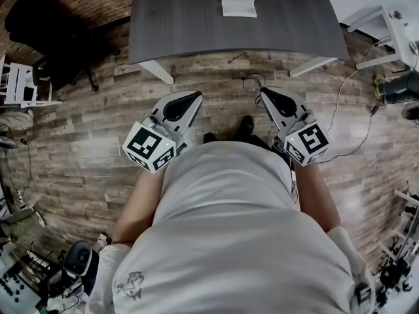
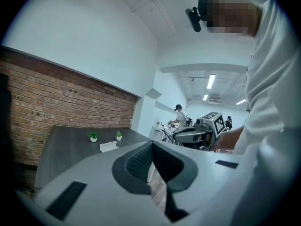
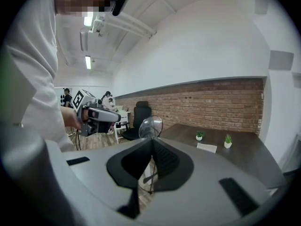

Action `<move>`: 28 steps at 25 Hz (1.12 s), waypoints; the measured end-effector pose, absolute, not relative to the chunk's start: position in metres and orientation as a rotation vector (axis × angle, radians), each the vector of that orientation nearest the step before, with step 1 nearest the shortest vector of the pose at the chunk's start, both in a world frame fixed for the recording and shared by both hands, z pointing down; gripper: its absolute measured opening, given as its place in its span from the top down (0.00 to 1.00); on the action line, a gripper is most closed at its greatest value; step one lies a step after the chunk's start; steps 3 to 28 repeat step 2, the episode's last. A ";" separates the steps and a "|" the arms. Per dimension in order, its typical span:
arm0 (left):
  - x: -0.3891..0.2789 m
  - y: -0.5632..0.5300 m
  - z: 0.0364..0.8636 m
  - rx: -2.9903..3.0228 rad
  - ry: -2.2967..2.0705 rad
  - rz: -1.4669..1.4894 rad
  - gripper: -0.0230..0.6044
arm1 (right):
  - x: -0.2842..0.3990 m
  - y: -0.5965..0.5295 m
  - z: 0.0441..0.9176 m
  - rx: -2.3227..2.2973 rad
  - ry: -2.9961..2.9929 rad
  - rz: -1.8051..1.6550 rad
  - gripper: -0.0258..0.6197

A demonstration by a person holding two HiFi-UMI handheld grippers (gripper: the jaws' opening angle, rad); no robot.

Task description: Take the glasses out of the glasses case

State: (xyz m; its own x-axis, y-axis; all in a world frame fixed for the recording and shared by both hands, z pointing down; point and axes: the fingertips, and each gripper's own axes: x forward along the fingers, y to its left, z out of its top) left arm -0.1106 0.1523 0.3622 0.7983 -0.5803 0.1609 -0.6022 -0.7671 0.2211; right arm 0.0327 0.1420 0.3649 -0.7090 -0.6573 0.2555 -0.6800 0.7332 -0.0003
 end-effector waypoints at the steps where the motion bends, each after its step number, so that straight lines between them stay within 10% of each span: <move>1: -0.109 0.150 0.363 2.725 -0.911 0.121 0.95 | 0.034 0.140 0.365 1.059 -2.697 0.139 0.94; 28: -0.107 0.149 0.363 2.724 -0.909 0.122 0.95 | 0.036 0.138 0.365 1.060 -2.697 0.139 0.94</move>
